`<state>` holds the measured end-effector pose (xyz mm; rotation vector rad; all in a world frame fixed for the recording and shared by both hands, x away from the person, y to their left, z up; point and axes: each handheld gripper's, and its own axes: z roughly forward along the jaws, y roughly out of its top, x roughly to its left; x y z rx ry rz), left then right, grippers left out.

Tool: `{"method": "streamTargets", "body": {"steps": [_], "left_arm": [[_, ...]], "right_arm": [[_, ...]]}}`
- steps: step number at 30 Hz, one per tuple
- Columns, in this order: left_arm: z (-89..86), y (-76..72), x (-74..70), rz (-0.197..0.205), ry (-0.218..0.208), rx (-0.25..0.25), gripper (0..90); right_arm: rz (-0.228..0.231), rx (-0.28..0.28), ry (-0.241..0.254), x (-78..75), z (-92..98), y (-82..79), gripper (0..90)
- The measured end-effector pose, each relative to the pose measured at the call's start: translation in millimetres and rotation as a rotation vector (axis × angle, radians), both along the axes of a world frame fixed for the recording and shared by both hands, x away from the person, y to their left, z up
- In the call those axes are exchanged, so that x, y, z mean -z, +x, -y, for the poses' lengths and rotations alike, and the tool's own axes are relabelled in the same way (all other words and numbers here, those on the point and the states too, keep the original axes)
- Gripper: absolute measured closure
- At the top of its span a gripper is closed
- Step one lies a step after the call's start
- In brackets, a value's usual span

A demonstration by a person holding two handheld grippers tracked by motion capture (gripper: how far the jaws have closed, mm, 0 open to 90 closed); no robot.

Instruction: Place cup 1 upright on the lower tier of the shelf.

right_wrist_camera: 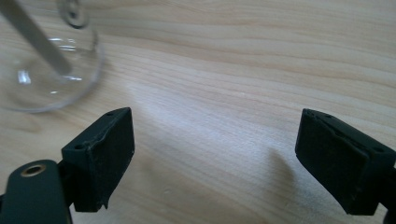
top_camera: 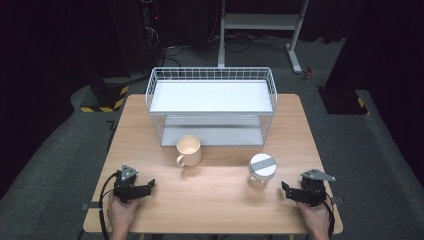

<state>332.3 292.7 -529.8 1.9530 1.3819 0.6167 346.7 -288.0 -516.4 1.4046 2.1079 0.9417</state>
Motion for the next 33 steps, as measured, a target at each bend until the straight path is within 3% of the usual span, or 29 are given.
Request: {"method": "streamTargets", "body": {"steps": [11,18,33], "left_arm": [[-0.4,-0.1,-0.2,0.000,0.001,-0.003,18.3],[-0.5,-0.4,-0.3,0.001,-0.003,-0.009,19.4],[-0.7,-0.5,-0.4,-0.001,-0.003,-0.011,19.9]], "right_arm": [[0.033,-0.062,0.064,-5.2,-6.6,-20.7,12.4],[0.039,-0.129,0.086,-2.7,-22.4,-33.0,11.1],[0.060,-0.209,0.126,-8.4,-55.9,-24.9,9.1]]}}
